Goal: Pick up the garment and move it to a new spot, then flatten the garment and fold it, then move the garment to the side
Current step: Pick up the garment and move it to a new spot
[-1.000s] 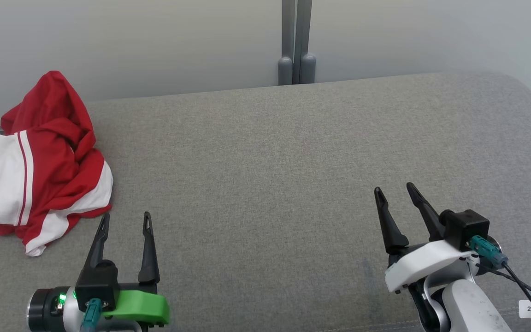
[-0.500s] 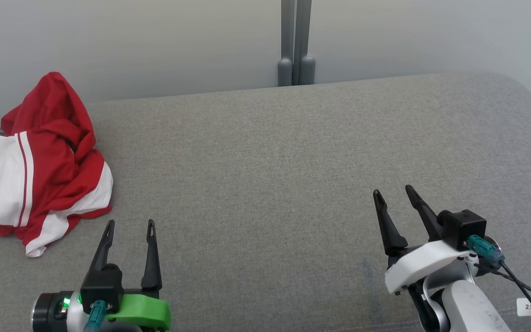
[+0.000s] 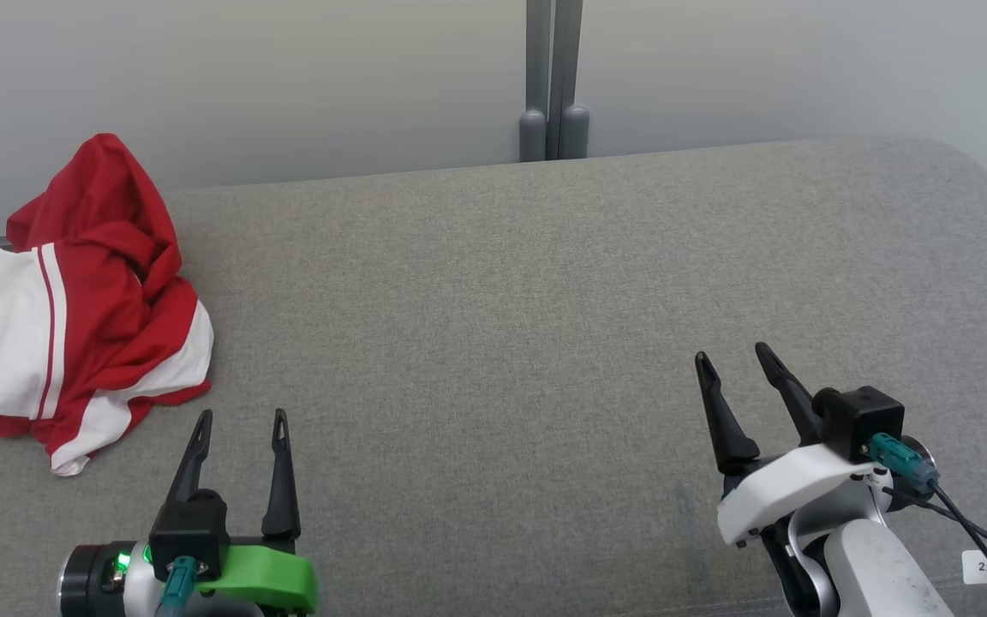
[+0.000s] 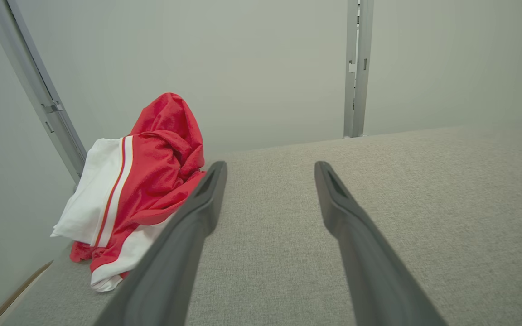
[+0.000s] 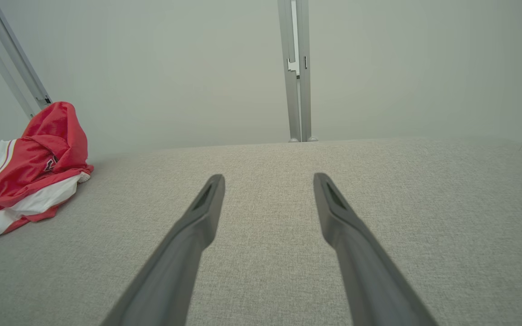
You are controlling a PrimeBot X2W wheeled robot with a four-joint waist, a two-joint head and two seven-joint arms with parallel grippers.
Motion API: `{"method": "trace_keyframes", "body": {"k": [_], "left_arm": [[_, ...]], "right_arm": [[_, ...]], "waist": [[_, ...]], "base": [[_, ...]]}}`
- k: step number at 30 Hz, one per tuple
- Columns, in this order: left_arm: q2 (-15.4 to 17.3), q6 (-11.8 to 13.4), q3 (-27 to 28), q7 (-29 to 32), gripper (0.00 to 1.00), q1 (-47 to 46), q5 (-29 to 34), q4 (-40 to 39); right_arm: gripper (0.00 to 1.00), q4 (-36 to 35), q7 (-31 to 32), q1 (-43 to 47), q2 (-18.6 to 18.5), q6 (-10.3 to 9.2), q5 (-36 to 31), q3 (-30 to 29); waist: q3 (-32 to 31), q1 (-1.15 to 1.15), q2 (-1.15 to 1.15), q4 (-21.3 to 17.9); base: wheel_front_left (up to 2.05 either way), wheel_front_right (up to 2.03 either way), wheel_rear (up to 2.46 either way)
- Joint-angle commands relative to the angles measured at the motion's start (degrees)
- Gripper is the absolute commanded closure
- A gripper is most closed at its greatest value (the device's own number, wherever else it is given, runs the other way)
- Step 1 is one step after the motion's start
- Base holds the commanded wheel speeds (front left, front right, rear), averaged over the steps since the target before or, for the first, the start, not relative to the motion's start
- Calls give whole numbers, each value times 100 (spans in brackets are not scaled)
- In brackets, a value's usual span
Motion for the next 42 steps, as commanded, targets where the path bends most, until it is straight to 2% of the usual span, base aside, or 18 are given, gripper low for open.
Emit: {"method": "trace_keyframes", "body": {"k": [1, 8, 18, 42], "left_arm": [[42, 40, 2, 8, 0, -51, -46, -25], [52, 40, -34, 32, 0, -69, -87, -22], [119, 124, -19, 69, 0, -36, -124, -38], [347, 371, 93, 269, 0, 169, -191, -252]], "right_arm": [[0, -37, 22, 90, -26, 2, -10, -9], [0, -42, 40, 115, -26, 2, -8, -16], [0, 29, -12, 147, -25, 2, 90, 17], [0, 180, -100, 262, -25, 2, 246, 159]], "waist": [[3, 0, 0, 10], [15, 0, 0, 92], [-17, 0, 0, 495], [-207, 0, 0, 2200]], "base": [[0, 0, 0], [0, 0, 0], [0, 0, 0], [0, 0, 0]]}}
